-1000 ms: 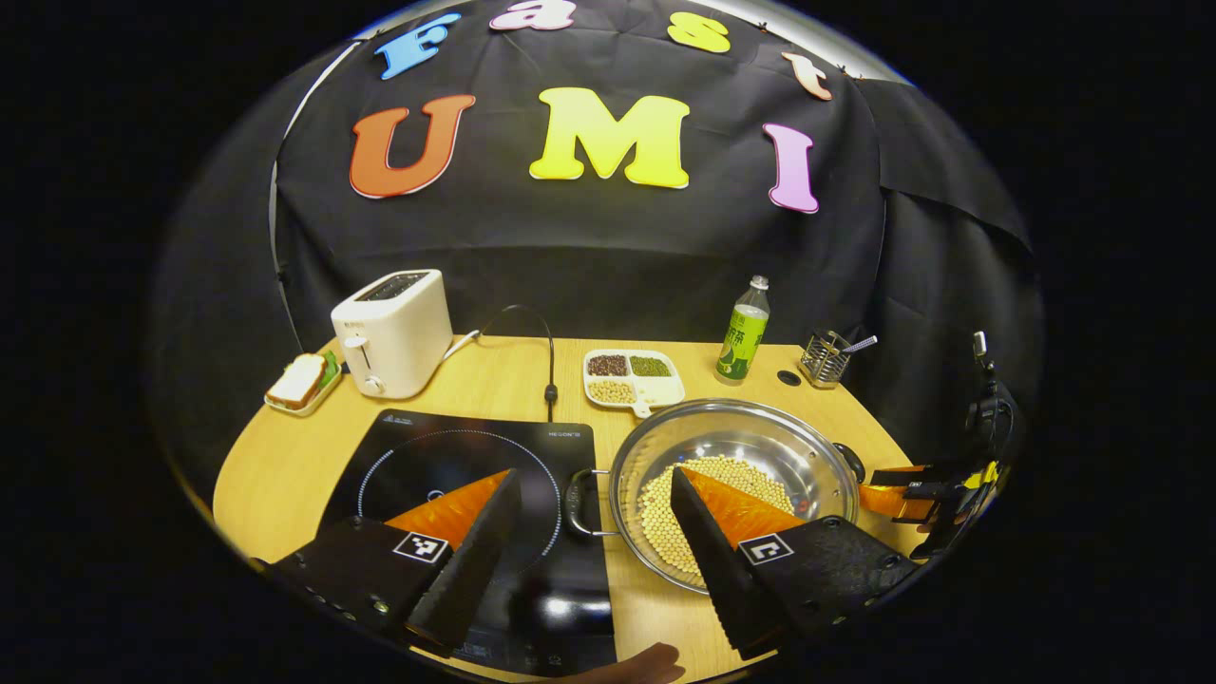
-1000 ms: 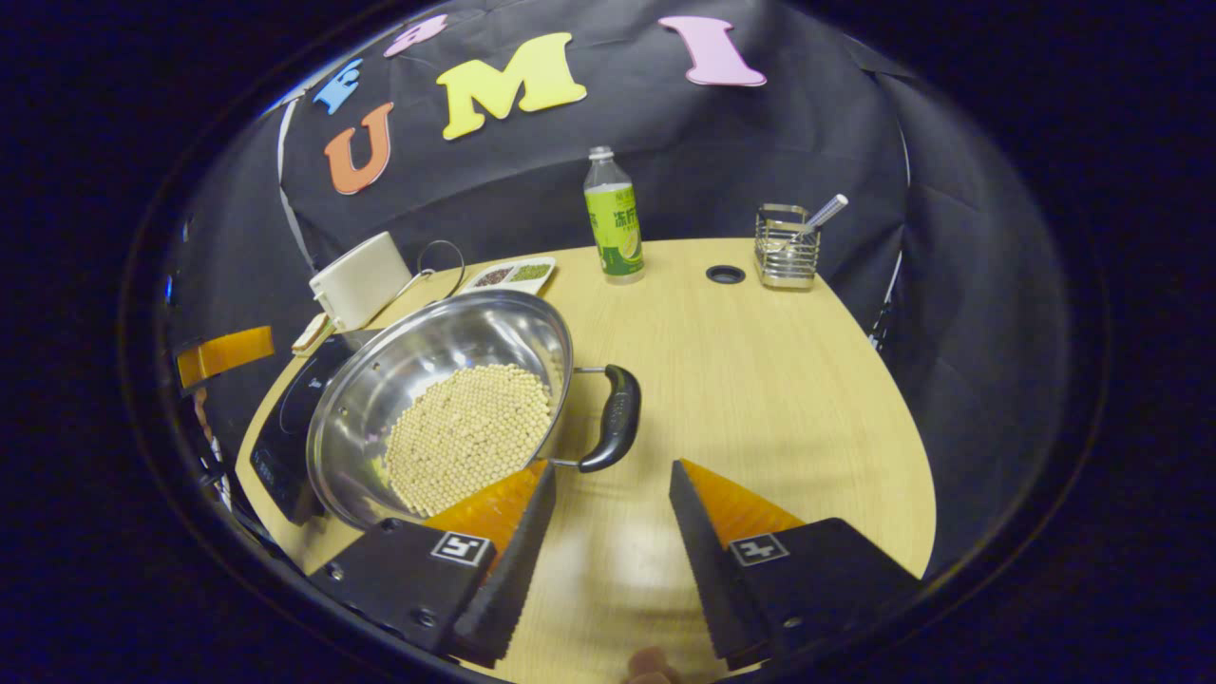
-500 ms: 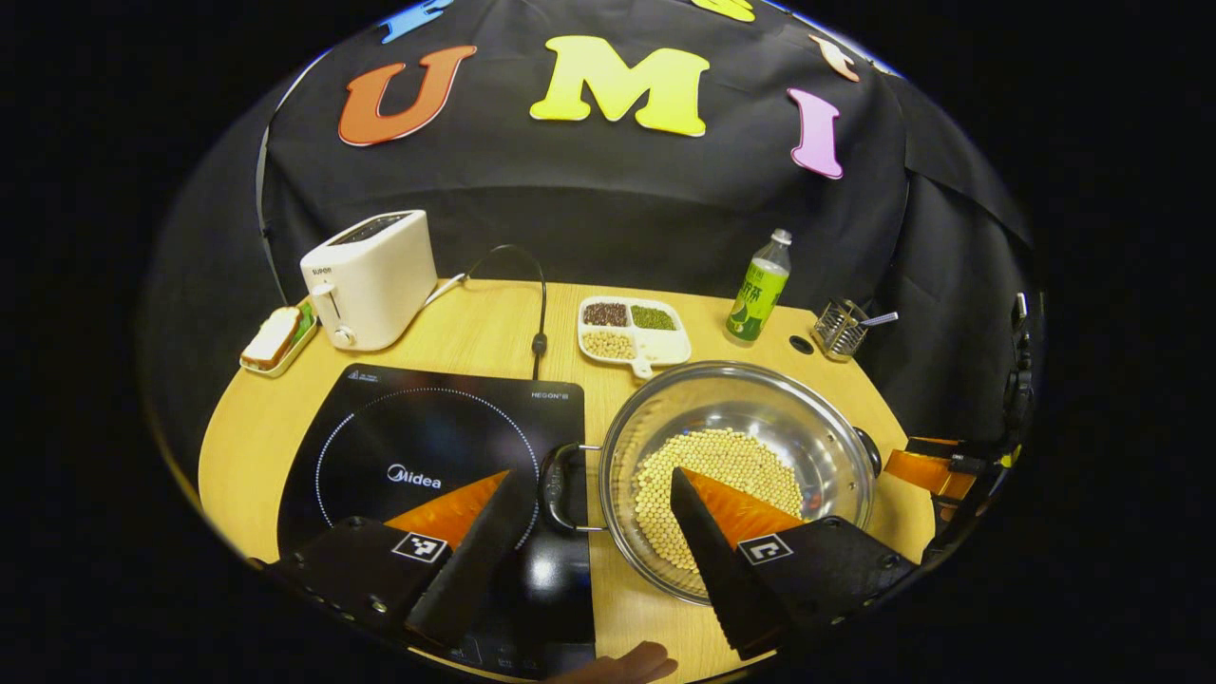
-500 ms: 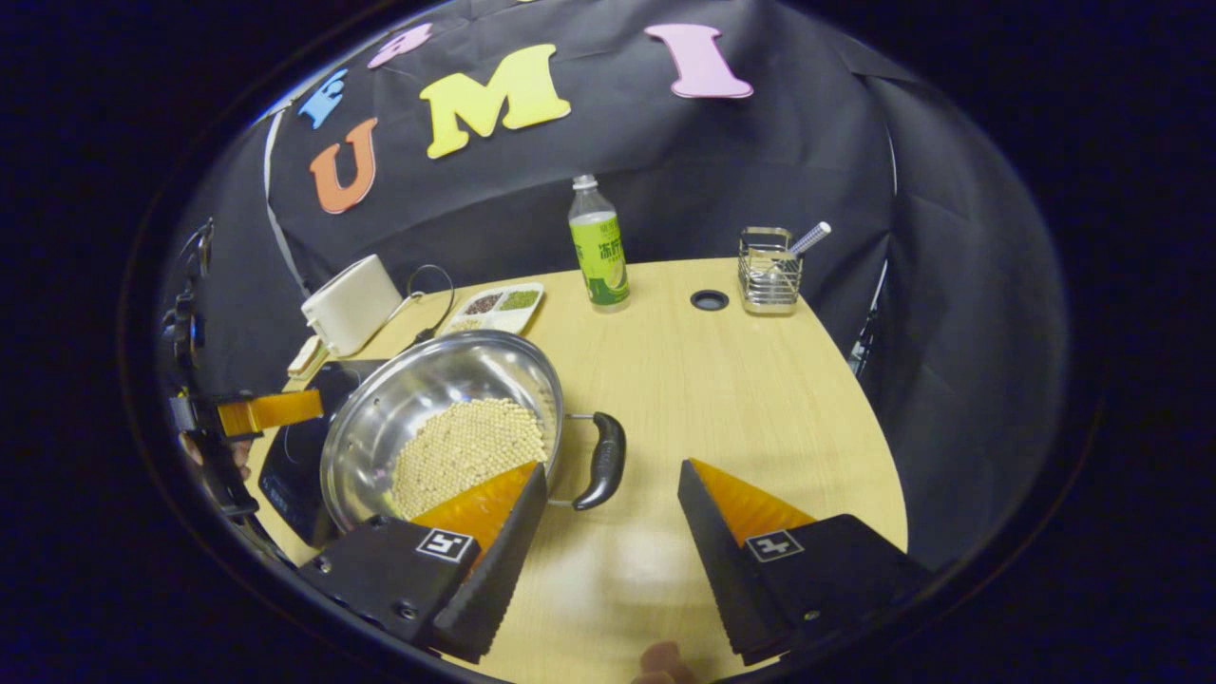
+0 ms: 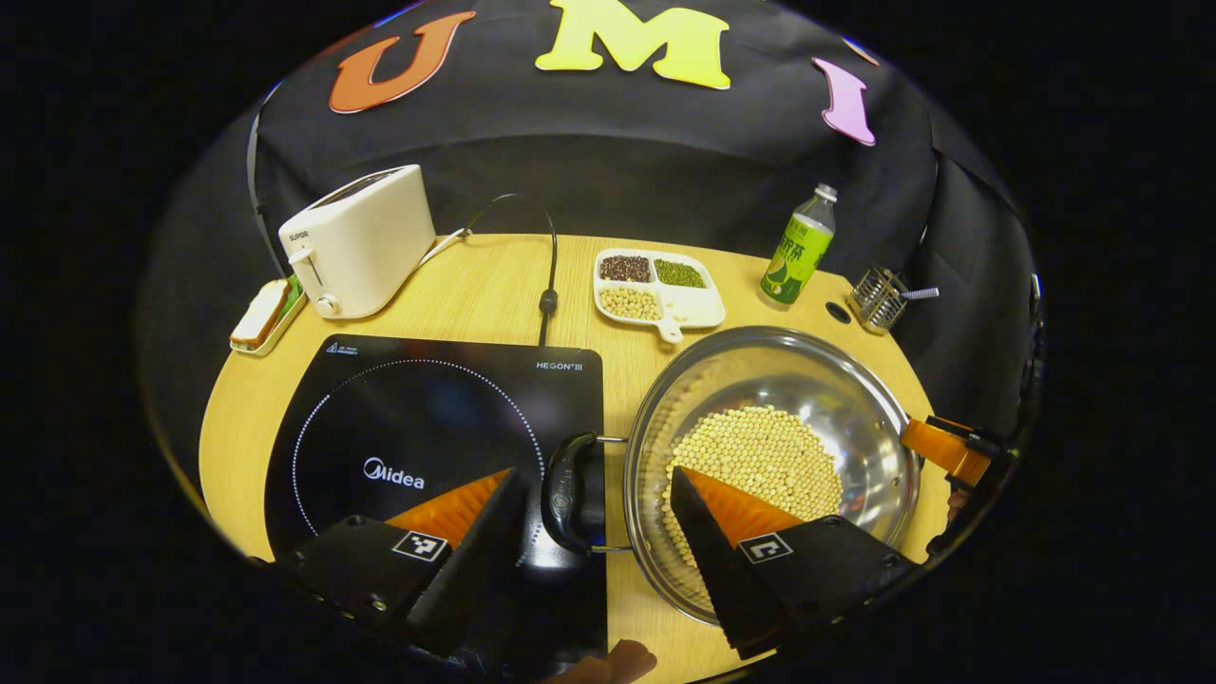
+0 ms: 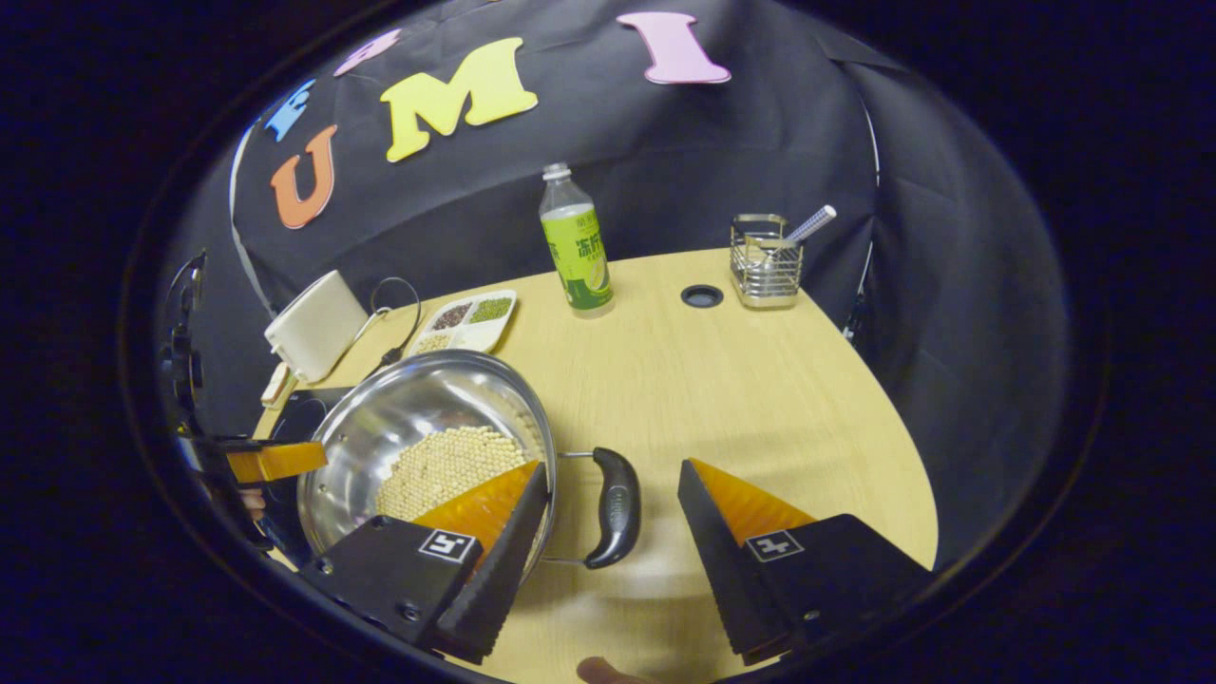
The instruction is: First push the handle of the pot to place it horizontally, then grasp the pot with both hands and set it on the induction cooktop.
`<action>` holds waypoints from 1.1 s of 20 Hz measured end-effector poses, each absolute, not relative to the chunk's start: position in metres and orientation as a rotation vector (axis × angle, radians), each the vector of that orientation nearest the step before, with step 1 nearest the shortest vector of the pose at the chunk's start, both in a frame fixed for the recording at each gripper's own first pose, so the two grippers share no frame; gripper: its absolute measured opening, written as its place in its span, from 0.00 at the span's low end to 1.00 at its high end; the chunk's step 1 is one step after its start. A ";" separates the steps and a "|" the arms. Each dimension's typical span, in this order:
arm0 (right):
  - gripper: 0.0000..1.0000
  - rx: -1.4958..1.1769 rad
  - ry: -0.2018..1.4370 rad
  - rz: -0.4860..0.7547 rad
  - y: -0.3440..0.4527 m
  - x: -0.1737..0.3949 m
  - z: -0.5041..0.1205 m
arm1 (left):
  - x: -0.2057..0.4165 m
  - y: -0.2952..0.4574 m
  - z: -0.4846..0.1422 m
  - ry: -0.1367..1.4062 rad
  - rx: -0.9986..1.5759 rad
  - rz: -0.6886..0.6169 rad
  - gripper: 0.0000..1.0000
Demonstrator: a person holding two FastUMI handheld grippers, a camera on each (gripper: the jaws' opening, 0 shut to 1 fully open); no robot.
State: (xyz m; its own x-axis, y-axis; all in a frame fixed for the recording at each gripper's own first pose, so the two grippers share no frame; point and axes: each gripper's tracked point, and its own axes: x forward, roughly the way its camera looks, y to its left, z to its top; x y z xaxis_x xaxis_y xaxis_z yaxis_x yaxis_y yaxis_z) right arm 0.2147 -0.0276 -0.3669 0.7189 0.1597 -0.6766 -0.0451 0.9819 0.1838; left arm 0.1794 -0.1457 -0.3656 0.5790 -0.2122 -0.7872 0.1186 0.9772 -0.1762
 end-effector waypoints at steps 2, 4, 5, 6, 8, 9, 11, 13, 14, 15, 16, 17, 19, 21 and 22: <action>0.87 0.173 0.783 0.119 -0.023 0.220 -0.378 | 0.181 -0.149 -0.372 0.944 -0.106 -0.196 0.95; 0.87 0.177 0.795 0.115 -0.022 0.223 -0.385 | 0.184 -0.149 -0.373 0.941 -0.109 -0.197 0.95; 0.84 0.184 0.797 0.122 -0.020 0.224 -0.387 | 0.184 -0.150 -0.371 0.937 -0.114 -0.199 0.93; 0.82 0.191 0.796 0.134 -0.017 0.225 -0.387 | 0.185 -0.150 -0.372 0.939 -0.116 -0.202 0.91; 0.77 0.190 0.799 0.137 -0.017 0.226 -0.390 | 0.185 -0.144 -0.375 0.933 -0.089 -0.186 0.86; 0.77 0.188 0.806 0.139 -0.016 0.225 -0.392 | 0.185 -0.144 -0.375 0.930 -0.079 -0.185 0.82; 0.77 0.187 0.813 0.143 -0.014 0.225 -0.394 | 0.185 -0.143 -0.376 0.920 -0.052 -0.185 0.71; 0.70 0.178 0.803 0.140 -0.013 0.225 -0.392 | 0.184 -0.144 -0.376 0.910 -0.036 -0.189 0.71; 0.65 0.168 0.804 0.139 -0.013 0.223 -0.394 | 0.185 -0.147 -0.380 0.901 -0.034 -0.187 0.69; 0.65 0.151 0.800 0.137 -0.013 0.224 -0.394 | 0.185 -0.147 -0.379 0.903 -0.036 -0.180 0.63; 0.65 0.145 0.797 0.135 -0.014 0.223 -0.393 | 0.184 -0.146 -0.376 0.900 -0.042 -0.172 0.63; 0.65 0.145 0.798 0.131 -0.015 0.222 -0.393 | 0.183 -0.147 -0.376 0.904 -0.047 -0.167 0.72; 0.65 0.136 0.797 0.119 -0.019 0.219 -0.393 | 0.182 -0.149 -0.376 0.905 -0.042 -0.166 0.61; 0.65 0.136 0.798 0.105 -0.024 0.214 -0.391 | 0.181 -0.150 -0.379 0.895 -0.023 -0.172 0.69; 0.64 0.137 0.799 0.102 -0.026 0.210 -0.390 | 0.179 -0.151 -0.379 0.891 -0.013 -0.173 0.59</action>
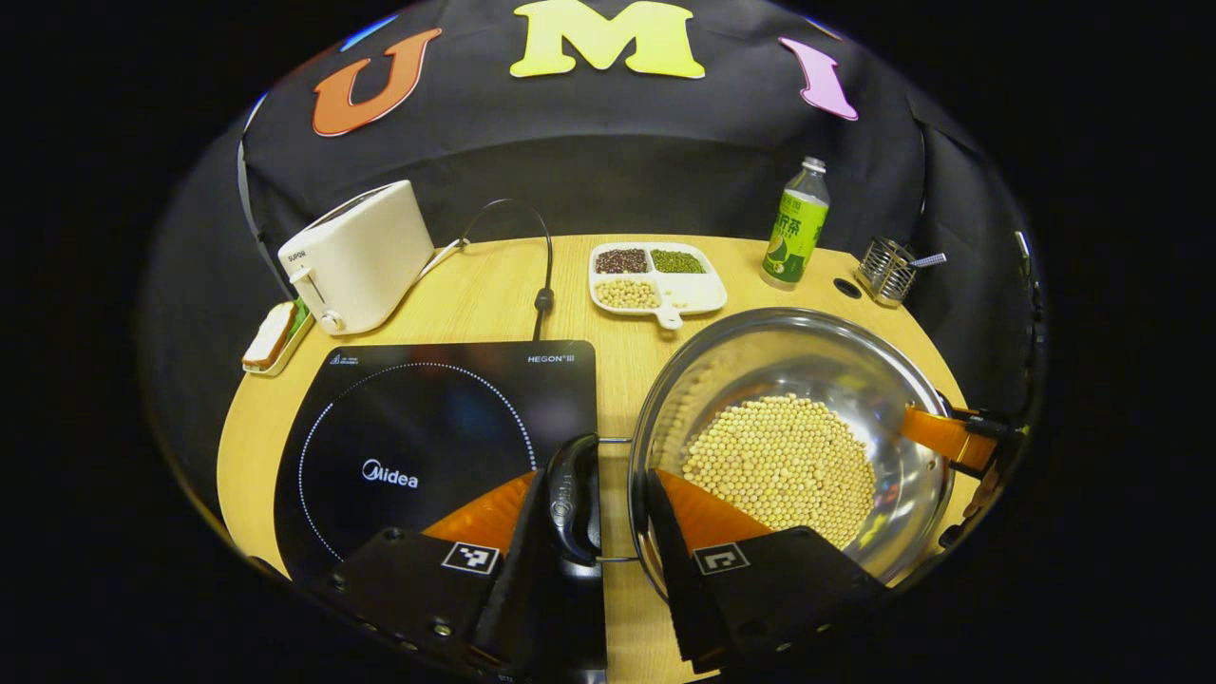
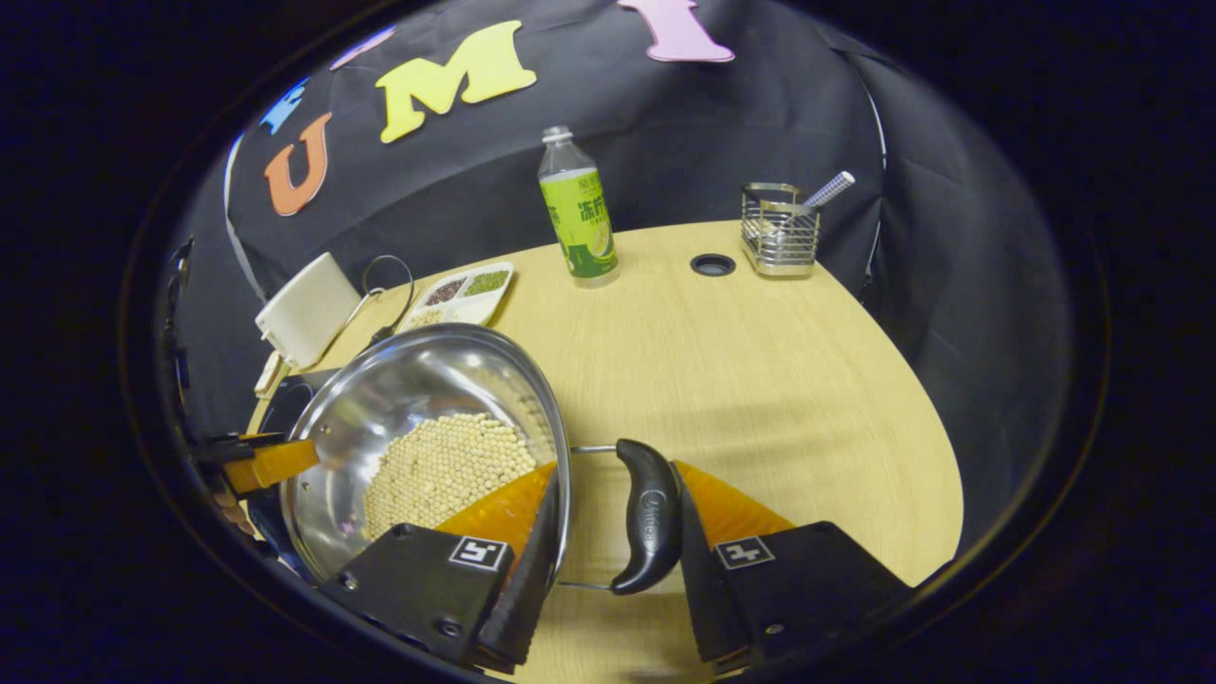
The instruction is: First push the handle of the pot to place it horizontally, then grasp the pot with both hands and set it on the induction cooktop.
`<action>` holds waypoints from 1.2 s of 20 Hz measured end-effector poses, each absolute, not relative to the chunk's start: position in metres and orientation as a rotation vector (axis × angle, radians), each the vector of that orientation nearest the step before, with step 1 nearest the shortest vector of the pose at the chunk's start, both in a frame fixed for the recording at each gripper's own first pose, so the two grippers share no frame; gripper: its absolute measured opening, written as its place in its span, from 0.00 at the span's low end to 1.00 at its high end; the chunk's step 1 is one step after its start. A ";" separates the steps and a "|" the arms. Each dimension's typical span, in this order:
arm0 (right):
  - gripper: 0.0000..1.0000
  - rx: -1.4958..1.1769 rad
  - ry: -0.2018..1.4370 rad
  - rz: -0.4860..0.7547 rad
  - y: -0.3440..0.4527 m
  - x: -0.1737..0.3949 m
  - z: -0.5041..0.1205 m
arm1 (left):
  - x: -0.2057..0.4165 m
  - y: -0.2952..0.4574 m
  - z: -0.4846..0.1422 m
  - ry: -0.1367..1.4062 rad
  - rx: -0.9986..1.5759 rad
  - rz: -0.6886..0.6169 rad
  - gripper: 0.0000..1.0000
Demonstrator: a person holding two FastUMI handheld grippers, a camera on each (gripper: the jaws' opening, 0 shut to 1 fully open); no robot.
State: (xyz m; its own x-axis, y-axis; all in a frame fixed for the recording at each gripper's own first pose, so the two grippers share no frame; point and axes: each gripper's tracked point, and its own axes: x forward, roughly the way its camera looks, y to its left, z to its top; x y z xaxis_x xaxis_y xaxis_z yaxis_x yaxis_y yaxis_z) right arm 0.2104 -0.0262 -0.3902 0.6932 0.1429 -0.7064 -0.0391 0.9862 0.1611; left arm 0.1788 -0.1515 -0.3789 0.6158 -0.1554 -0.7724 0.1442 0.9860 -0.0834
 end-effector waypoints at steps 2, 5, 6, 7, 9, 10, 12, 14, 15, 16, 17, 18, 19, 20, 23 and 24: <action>0.63 0.137 0.788 0.101 -0.033 0.204 -0.385 | 0.175 -0.153 -0.378 0.882 -0.009 -0.175 0.59; 0.63 0.143 0.771 0.112 -0.038 0.192 -0.374 | 0.170 -0.151 -0.366 0.835 -0.012 -0.173 0.59; 0.63 0.140 0.768 0.114 -0.038 0.187 -0.368 | 0.164 -0.152 -0.358 0.818 -0.011 -0.173 0.59; 0.63 0.134 0.761 0.114 -0.040 0.183 -0.361 | 0.158 -0.154 -0.351 0.806 -0.017 -0.174 0.59; 0.63 0.119 0.736 0.108 -0.041 0.174 -0.345 | 0.148 -0.157 -0.341 0.791 -0.036 -0.184 0.59; 0.62 0.112 0.724 0.105 -0.042 0.171 -0.338 | 0.143 -0.158 -0.335 0.784 -0.045 -0.189 0.59; 0.64 0.105 0.702 0.104 -0.039 0.161 -0.323 | 0.137 -0.153 -0.321 0.759 -0.056 -0.196 0.59; 0.63 0.112 0.691 0.105 -0.034 0.154 -0.312 | 0.130 -0.147 -0.307 0.729 -0.056 -0.200 0.59; 0.64 0.116 0.688 0.106 -0.030 0.149 -0.306 | 0.128 -0.144 -0.299 0.717 -0.060 -0.201 0.69; 0.64 0.118 0.683 0.106 -0.026 0.145 -0.301 | 0.127 -0.138 -0.293 0.704 -0.065 -0.203 0.59; 0.64 0.119 0.676 0.109 -0.022 0.142 -0.295 | 0.125 -0.133 -0.289 0.693 -0.070 -0.205 0.59; 0.62 0.113 0.670 0.114 -0.017 0.140 -0.288 | 0.123 -0.127 -0.283 0.684 -0.076 -0.207 0.59; 0.63 0.108 0.664 0.120 -0.012 0.139 -0.283 | 0.121 -0.121 -0.278 0.675 -0.085 -0.210 0.59; 0.64 0.105 0.660 0.126 -0.005 0.139 -0.277 | 0.118 -0.117 -0.273 0.668 -0.092 -0.212 0.59; 0.63 0.098 0.653 0.150 0.021 0.138 -0.264 | 0.115 -0.093 -0.258 0.644 -0.107 -0.190 0.59; 0.62 0.096 0.651 0.159 0.030 0.139 -0.261 | 0.115 -0.084 -0.254 0.633 -0.109 -0.180 0.59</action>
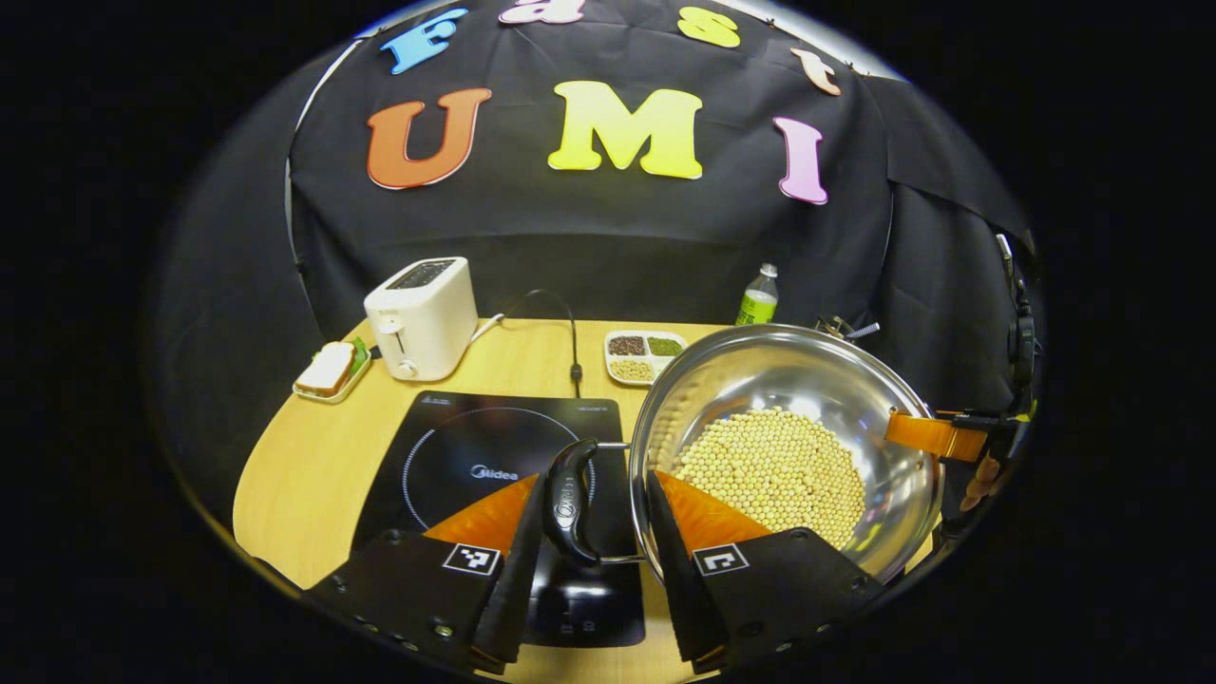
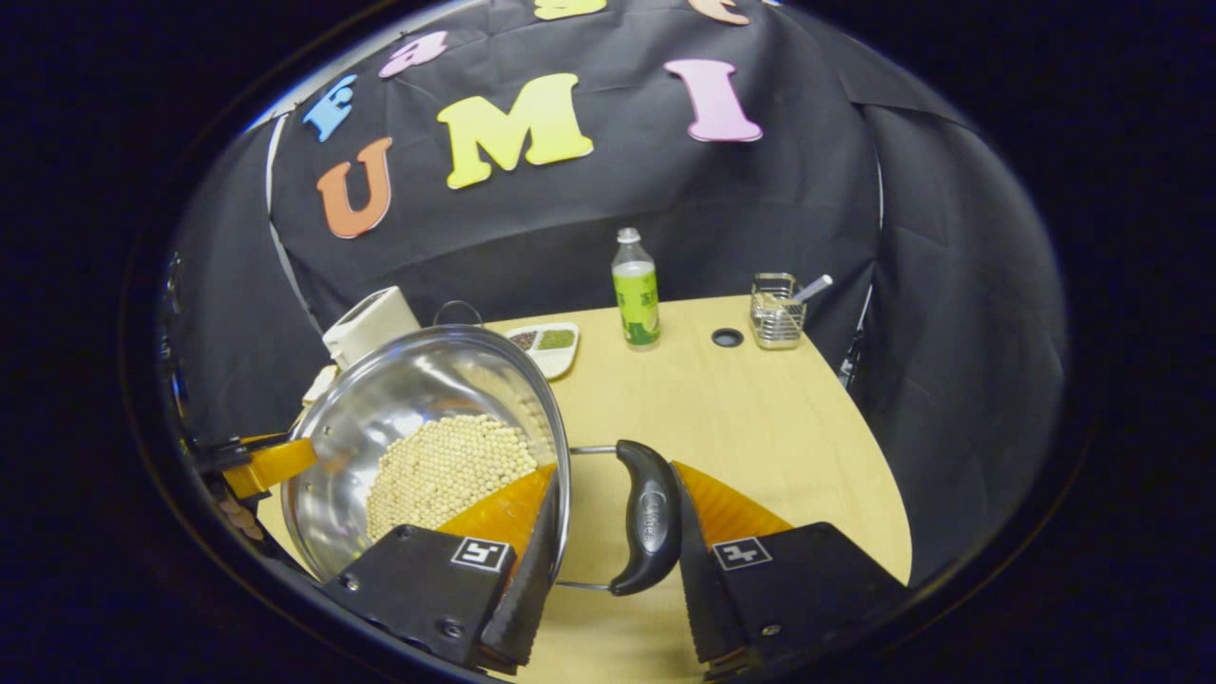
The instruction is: First push the handle of the pot to place it horizontally, then grasp the pot with both hands and set it on the induction cooktop.
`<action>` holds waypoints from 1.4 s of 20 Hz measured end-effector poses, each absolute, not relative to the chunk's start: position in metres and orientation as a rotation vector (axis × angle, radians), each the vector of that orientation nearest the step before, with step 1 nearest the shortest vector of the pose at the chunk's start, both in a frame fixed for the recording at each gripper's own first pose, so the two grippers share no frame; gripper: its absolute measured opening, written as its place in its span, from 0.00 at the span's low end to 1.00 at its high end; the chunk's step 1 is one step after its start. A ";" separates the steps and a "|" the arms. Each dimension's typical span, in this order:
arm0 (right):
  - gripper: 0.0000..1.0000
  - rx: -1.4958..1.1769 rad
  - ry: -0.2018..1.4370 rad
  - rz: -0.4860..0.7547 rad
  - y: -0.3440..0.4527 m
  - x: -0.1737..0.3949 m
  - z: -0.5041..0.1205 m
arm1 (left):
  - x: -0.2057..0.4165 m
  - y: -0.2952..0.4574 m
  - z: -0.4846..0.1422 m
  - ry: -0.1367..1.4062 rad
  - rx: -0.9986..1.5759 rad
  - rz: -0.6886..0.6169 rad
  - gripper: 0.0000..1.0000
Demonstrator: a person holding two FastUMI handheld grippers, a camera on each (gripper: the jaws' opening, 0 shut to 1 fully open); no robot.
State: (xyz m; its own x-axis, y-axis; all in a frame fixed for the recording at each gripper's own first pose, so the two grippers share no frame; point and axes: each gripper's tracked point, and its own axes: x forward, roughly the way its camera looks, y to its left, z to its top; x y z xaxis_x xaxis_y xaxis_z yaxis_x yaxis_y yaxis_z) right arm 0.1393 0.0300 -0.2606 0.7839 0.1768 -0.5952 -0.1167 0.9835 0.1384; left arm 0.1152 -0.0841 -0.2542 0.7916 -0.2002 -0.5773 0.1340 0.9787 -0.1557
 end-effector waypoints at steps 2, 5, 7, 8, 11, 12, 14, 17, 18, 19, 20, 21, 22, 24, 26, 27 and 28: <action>0.63 0.090 0.645 0.180 0.049 0.143 -0.254 | 0.116 -0.065 -0.249 0.619 -0.112 -0.165 0.59; 0.64 0.084 0.649 0.211 0.079 0.150 -0.247 | 0.119 -0.039 -0.240 0.602 -0.131 -0.140 0.59; 0.62 0.088 0.658 0.229 0.098 0.155 -0.245 | 0.122 -0.020 -0.235 0.592 -0.132 -0.117 0.59; 0.62 0.093 0.666 0.236 0.107 0.158 -0.244 | 0.124 -0.011 -0.232 0.586 -0.131 -0.104 0.58; 0.63 0.111 0.690 0.259 0.134 0.166 -0.246 | 0.133 0.014 -0.226 0.571 -0.137 -0.078 0.68; 0.63 0.116 0.696 0.261 0.143 0.169 -0.246 | 0.136 0.022 -0.226 0.573 -0.146 -0.072 0.59; 0.64 0.109 0.705 0.255 0.155 0.173 -0.246 | 0.136 0.036 -0.221 0.577 -0.164 -0.059 0.49; 0.60 0.108 0.678 0.303 0.197 0.182 -0.246 | 0.154 0.028 -0.208 0.507 -0.157 -0.130 0.36; 0.55 0.037 0.680 0.233 0.200 0.201 -0.263 | 0.169 0.025 -0.224 0.497 -0.130 -0.197 0.36; 0.54 0.059 0.718 0.241 0.201 0.202 -0.277 | 0.175 0.032 -0.256 0.585 -0.137 -0.161 0.35; 0.56 0.143 0.786 0.270 0.212 0.204 -0.291 | 0.170 0.032 -0.271 0.657 -0.212 -0.178 0.34; 0.59 0.177 0.834 0.285 0.218 0.199 -0.304 | 0.175 0.040 -0.281 0.658 -0.212 -0.147 0.31; 0.56 0.191 0.846 0.293 0.220 0.203 -0.312 | 0.179 0.057 -0.286 0.671 -0.206 -0.121 0.33; 0.55 0.211 0.823 0.305 0.223 0.208 -0.309 | 0.182 0.075 -0.292 0.674 -0.197 -0.080 0.34; 0.55 0.192 0.811 0.313 0.225 0.210 -0.307 | 0.185 0.093 -0.293 0.668 -0.162 -0.047 0.34; 0.55 0.193 0.811 0.315 0.231 0.209 -0.310 | 0.185 0.094 -0.293 0.670 -0.162 -0.040 0.34; 0.55 0.191 0.815 0.321 0.236 0.208 -0.314 | 0.184 0.095 -0.295 0.687 -0.162 -0.033 0.34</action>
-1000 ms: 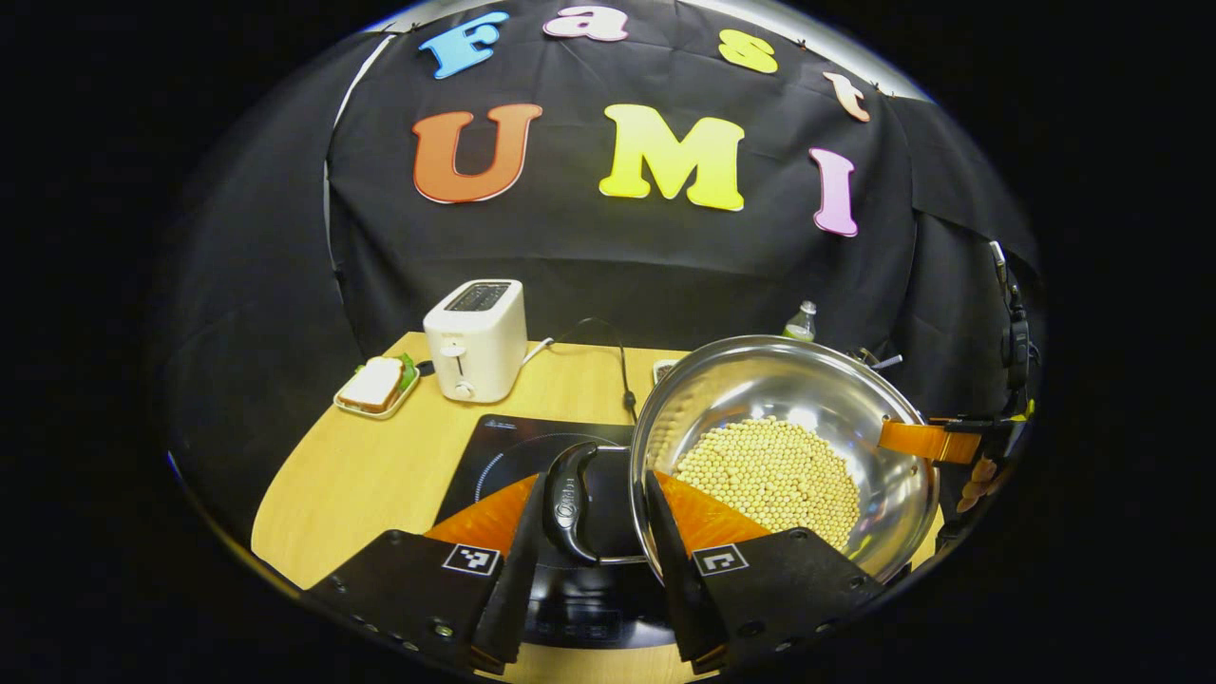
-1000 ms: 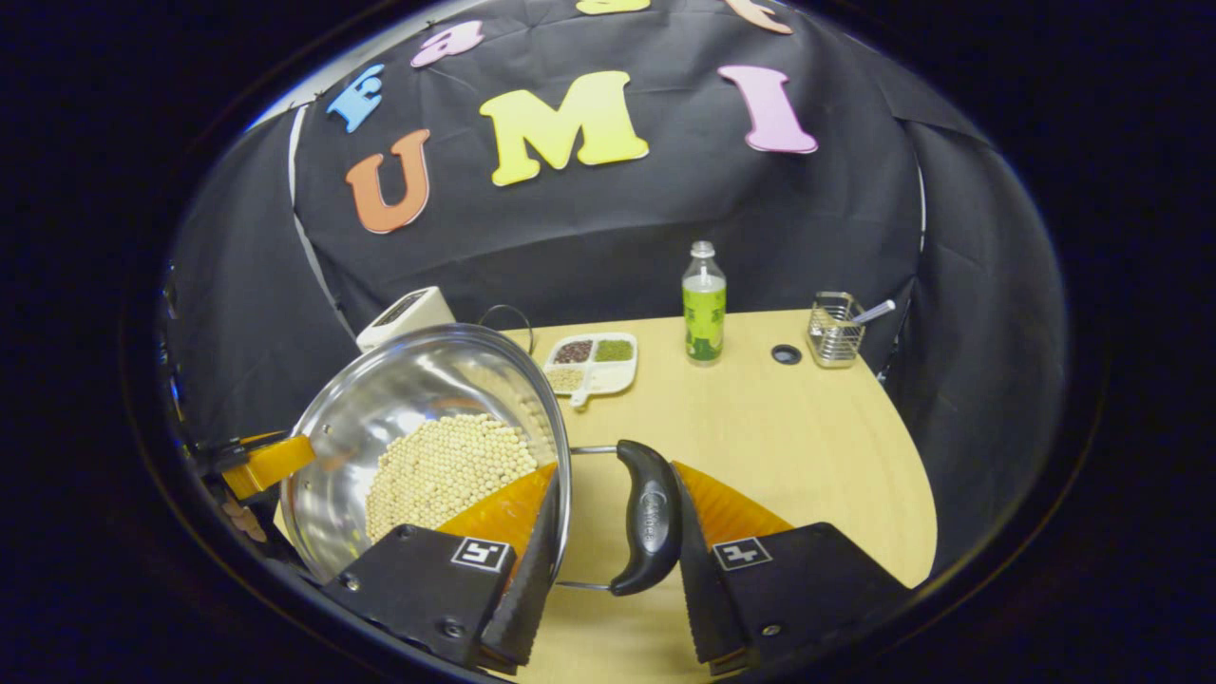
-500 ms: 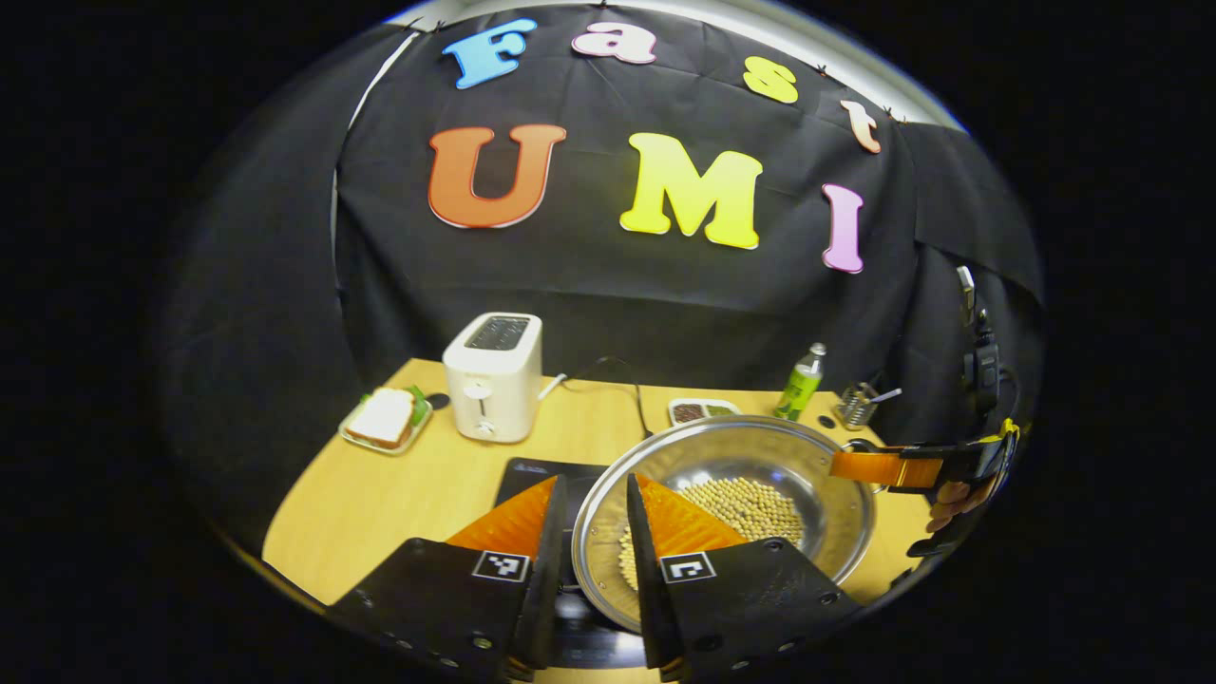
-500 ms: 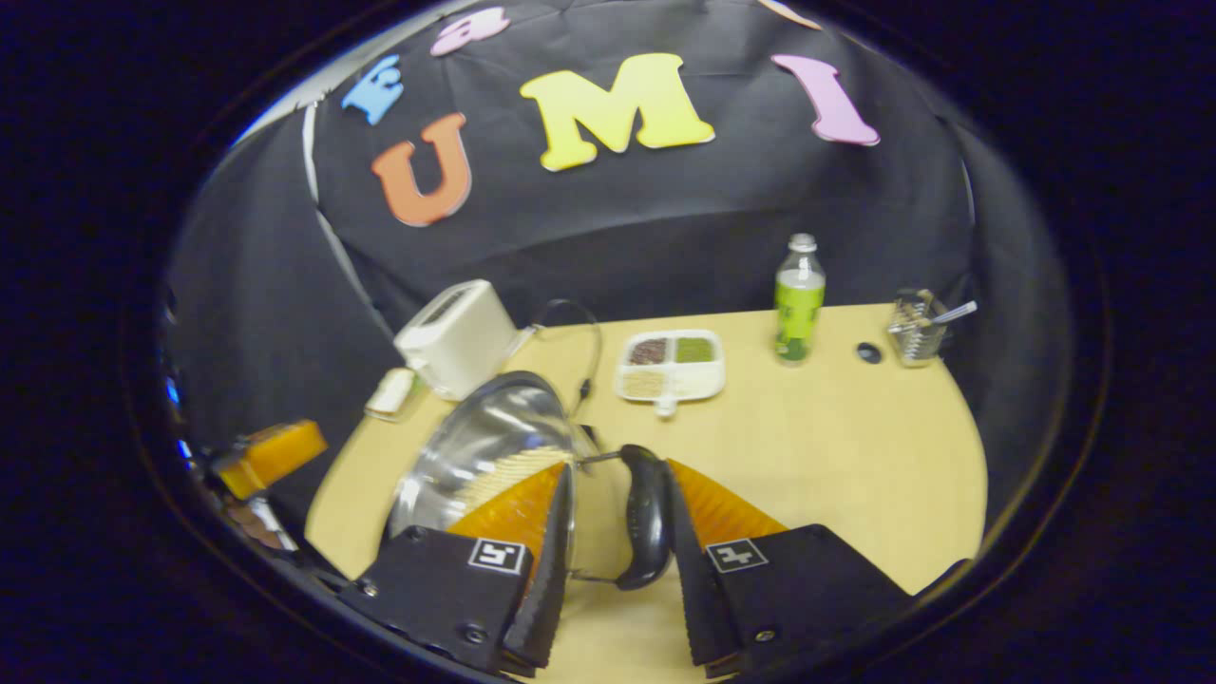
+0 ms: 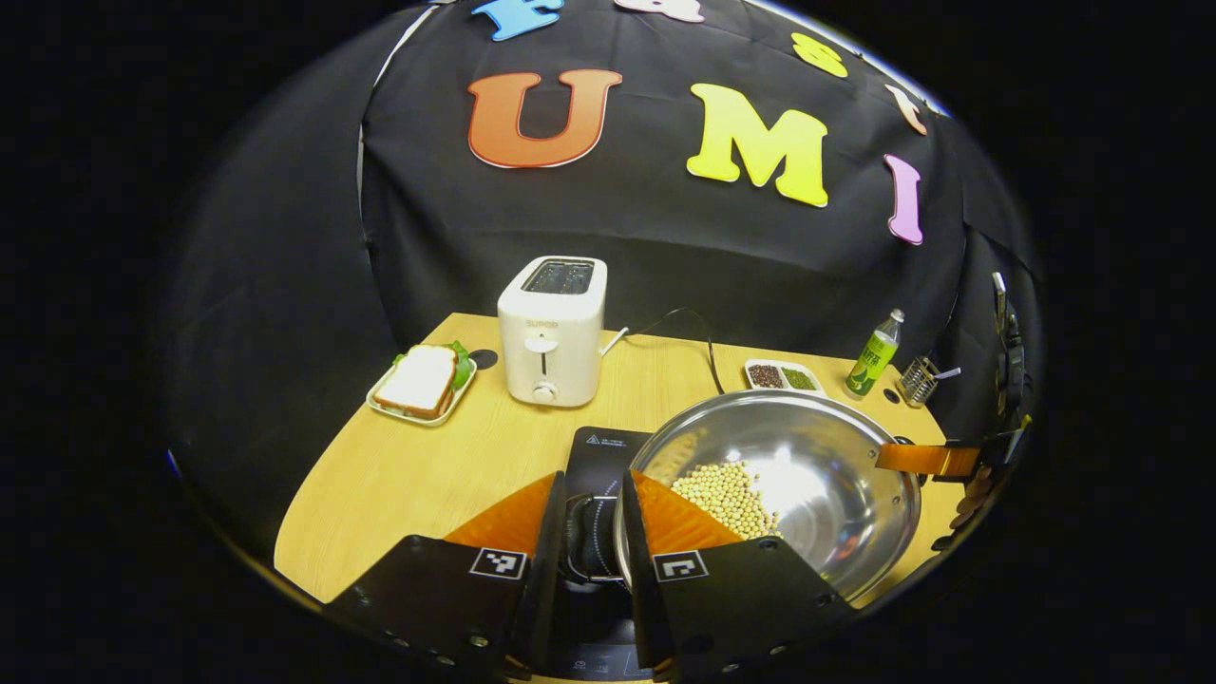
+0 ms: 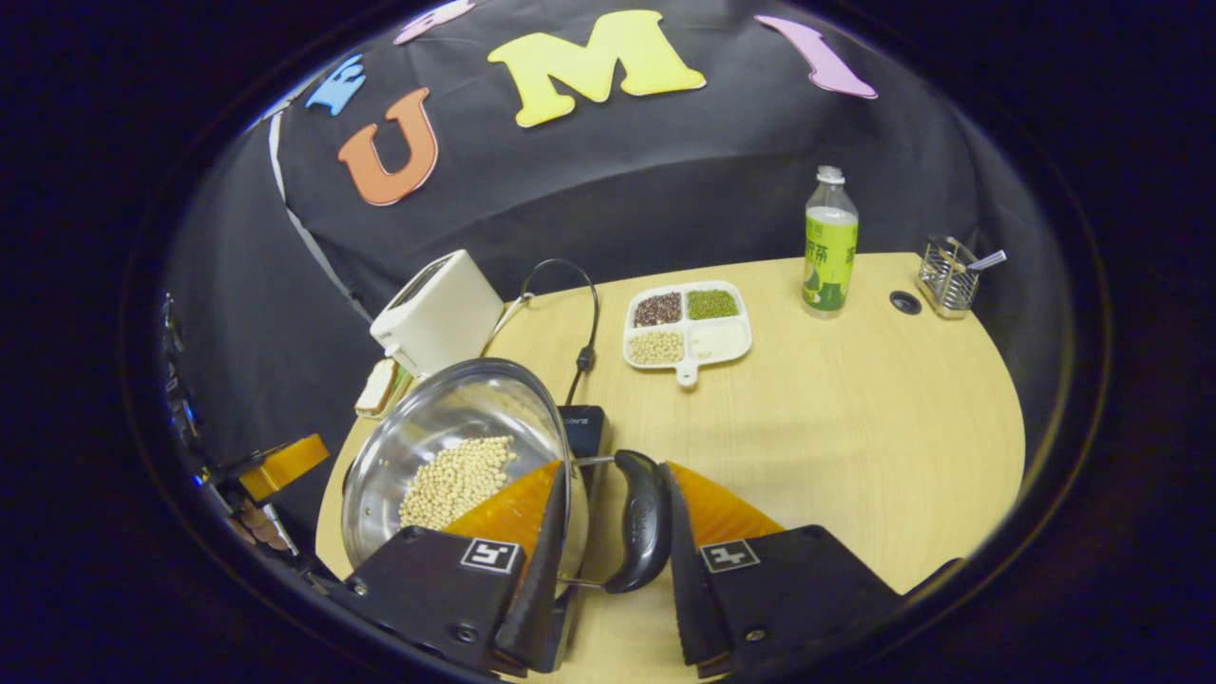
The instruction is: First push the handle of the pot to place it horizontally, then grasp the pot with both hands and set it on the induction cooktop.
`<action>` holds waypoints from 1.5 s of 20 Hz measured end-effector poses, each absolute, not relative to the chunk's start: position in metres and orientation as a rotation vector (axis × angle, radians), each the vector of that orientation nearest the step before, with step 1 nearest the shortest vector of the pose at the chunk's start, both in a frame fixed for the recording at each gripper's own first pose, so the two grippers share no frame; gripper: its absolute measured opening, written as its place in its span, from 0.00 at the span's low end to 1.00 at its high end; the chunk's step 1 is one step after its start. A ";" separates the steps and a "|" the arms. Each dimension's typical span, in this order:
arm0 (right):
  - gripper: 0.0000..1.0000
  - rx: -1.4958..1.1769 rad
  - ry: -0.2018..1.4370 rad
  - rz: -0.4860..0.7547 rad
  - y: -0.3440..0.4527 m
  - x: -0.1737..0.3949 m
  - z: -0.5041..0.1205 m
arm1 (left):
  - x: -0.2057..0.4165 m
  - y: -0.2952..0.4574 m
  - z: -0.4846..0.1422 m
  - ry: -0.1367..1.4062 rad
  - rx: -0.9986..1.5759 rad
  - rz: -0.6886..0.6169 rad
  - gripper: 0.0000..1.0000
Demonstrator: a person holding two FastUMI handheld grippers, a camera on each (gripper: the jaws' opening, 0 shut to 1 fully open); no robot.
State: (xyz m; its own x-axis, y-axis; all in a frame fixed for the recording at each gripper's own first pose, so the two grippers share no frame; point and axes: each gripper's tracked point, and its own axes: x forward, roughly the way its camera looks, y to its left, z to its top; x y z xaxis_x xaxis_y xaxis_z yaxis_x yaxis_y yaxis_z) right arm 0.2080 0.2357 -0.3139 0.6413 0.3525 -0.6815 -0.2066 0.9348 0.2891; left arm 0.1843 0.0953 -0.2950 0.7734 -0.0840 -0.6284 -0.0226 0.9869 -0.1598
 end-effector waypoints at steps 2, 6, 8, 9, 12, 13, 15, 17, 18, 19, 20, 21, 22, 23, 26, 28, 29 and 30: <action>0.55 0.213 0.833 0.334 0.244 0.207 -0.322 | 0.182 0.097 -0.300 0.709 -0.151 -0.028 0.34; 0.55 0.248 0.856 0.360 0.251 0.209 -0.333 | 0.181 0.113 -0.313 0.734 -0.080 0.005 0.37; 0.56 0.250 0.853 0.364 0.252 0.212 -0.337 | 0.182 0.111 -0.317 0.742 -0.083 0.002 0.44; 0.56 0.245 0.844 0.367 0.253 0.213 -0.337 | 0.182 0.113 -0.318 0.743 -0.076 0.007 0.47; 0.57 0.218 0.821 0.370 0.253 0.215 -0.338 | 0.183 0.114 -0.319 0.742 -0.072 0.015 0.47; 0.58 0.208 0.811 0.372 0.253 0.216 -0.338 | 0.183 0.114 -0.319 0.742 -0.071 0.020 0.48; 0.59 0.186 0.792 0.369 0.252 0.217 -0.338 | 0.181 0.111 -0.321 0.753 -0.078 0.016 0.49; 0.62 0.152 0.763 0.356 0.250 0.218 -0.337 | 0.176 0.106 -0.326 0.781 -0.085 0.002 0.66; 0.64 0.120 0.730 0.360 0.250 0.221 -0.335 | 0.176 0.105 -0.329 0.790 -0.082 -0.001 0.75; 0.67 0.080 0.697 0.366 0.250 0.223 -0.332 | 0.176 0.105 -0.331 0.790 -0.074 0.001 0.78; 0.68 0.034 0.668 0.351 0.244 0.224 -0.329 | 0.175 0.104 -0.333 0.790 -0.073 0.003 0.82; 0.73 0.016 0.647 0.341 0.239 0.225 -0.328 | 0.174 0.102 -0.331 0.788 -0.073 -0.001 0.84; 0.83 0.021 0.636 0.342 0.239 0.224 -0.326 | 0.172 0.101 -0.329 0.782 -0.073 -0.004 0.89; 0.85 0.034 0.630 0.346 0.238 0.220 -0.324 | 0.171 0.099 -0.325 0.777 -0.074 -0.008 0.91; 0.84 0.059 0.606 0.355 0.229 0.208 -0.312 | 0.163 0.093 -0.313 0.754 -0.064 -0.018 0.97; 0.86 0.060 0.573 0.348 0.219 0.197 -0.300 | 0.155 0.087 -0.301 0.734 -0.064 -0.029 0.97; 0.88 0.054 0.550 0.337 0.212 0.192 -0.292 | 0.150 0.083 -0.293 0.715 -0.058 -0.034 0.97; 0.86 0.050 0.525 0.323 0.205 0.187 -0.285 | 0.145 0.080 -0.285 0.698 -0.052 -0.036 0.97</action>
